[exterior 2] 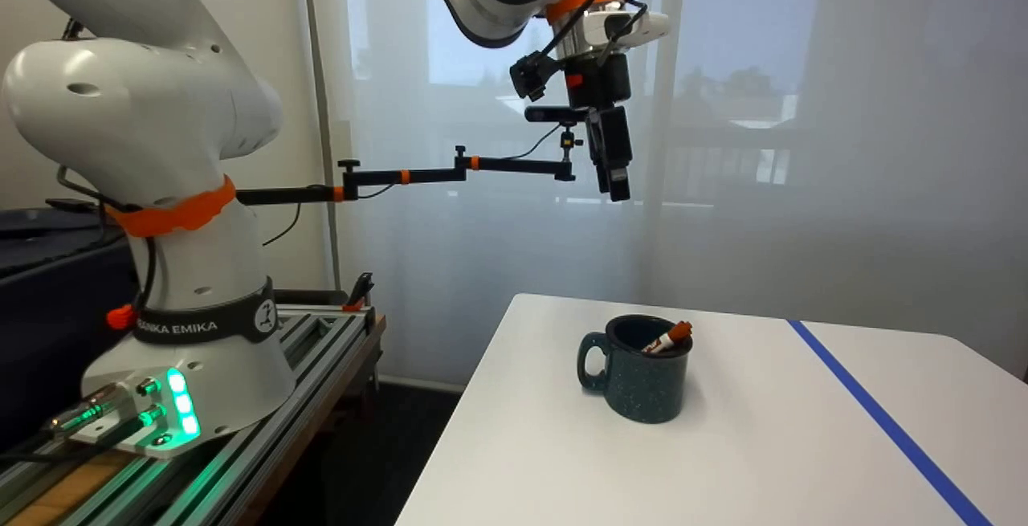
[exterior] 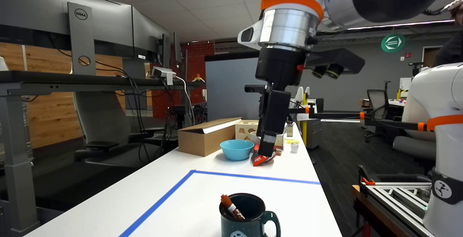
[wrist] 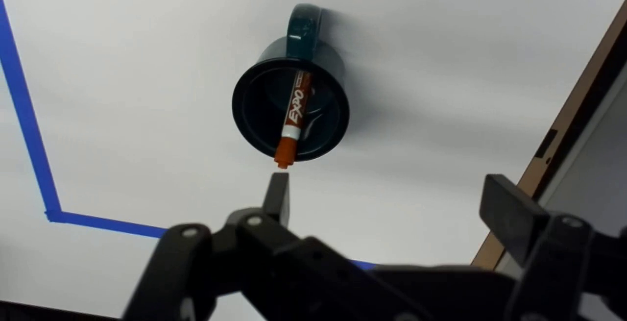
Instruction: Put the marker on the table
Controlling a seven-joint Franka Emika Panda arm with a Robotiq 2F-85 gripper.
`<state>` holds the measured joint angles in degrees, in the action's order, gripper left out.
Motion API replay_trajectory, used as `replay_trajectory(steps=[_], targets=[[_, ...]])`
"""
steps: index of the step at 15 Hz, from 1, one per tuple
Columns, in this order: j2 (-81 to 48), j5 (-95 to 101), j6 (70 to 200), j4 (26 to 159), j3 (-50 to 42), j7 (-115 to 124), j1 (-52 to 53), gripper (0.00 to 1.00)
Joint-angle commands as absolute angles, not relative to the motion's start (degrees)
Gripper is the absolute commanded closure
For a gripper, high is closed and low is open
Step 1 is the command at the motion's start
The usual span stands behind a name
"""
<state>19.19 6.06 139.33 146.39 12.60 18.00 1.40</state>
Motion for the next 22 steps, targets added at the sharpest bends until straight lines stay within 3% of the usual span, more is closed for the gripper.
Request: replay_trajectory(steps=[1,12,15,18,19,20,22], targets=[[16.7,11.0,144.9,147.2,12.3,21.2,-0.8,0.0],[8.2,19.5,155.4,148.4,9.7,26.9,-4.6,0.0],[6.6,19.3,156.3,148.2,9.2,27.5,-3.9,0.14],[5.2,19.4,157.2,148.0,8.8,27.6,-3.5,0.46],[4.8,19.8,157.5,147.9,8.7,27.9,-3.5,0.47],[4.4,19.7,157.7,147.8,8.5,27.9,-3.4,0.41],[3.6,20.0,158.1,147.8,8.0,27.9,-3.3,0.5]])
